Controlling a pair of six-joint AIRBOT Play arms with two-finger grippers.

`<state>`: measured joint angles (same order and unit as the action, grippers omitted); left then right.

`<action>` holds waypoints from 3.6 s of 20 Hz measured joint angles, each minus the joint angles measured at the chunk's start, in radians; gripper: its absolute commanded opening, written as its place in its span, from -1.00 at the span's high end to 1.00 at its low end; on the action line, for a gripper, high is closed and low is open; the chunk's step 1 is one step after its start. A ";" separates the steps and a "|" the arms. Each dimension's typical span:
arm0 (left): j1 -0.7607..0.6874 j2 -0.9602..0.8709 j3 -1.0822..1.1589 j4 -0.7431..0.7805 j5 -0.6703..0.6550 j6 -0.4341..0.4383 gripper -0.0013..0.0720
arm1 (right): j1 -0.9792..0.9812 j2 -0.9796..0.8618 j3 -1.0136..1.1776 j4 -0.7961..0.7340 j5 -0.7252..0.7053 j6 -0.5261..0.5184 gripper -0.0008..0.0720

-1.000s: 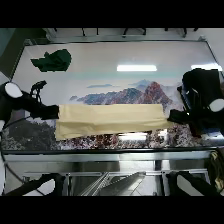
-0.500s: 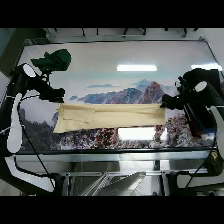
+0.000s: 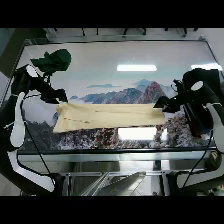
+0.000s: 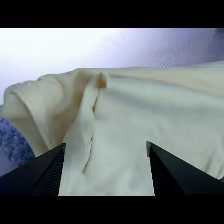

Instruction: Fold the shirts.

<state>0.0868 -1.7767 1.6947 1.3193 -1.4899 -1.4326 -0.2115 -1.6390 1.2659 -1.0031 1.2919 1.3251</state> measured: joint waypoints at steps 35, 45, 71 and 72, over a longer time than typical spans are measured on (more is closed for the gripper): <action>-0.717 0.128 -0.273 -0.041 0.551 -0.142 0.93 | 0.113 0.312 0.031 0.000 0.134 0.025 0.92; -0.835 -0.171 0.014 -0.062 0.456 -0.164 0.93 | 0.233 0.390 0.222 -0.005 0.179 0.110 0.92; 0.106 0.755 -0.629 0.065 0.159 -0.013 0.93 | 0.900 -0.302 0.507 0.372 -0.394 0.192 0.54; 0.111 0.761 -0.638 0.065 0.159 -0.013 0.93 | 0.910 -0.336 0.521 0.417 -0.412 0.178 -0.43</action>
<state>0.1974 -1.0157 1.0569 1.3842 -1.3308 -1.4460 0.6987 -1.9747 1.7866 -0.5861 0.8795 1.5028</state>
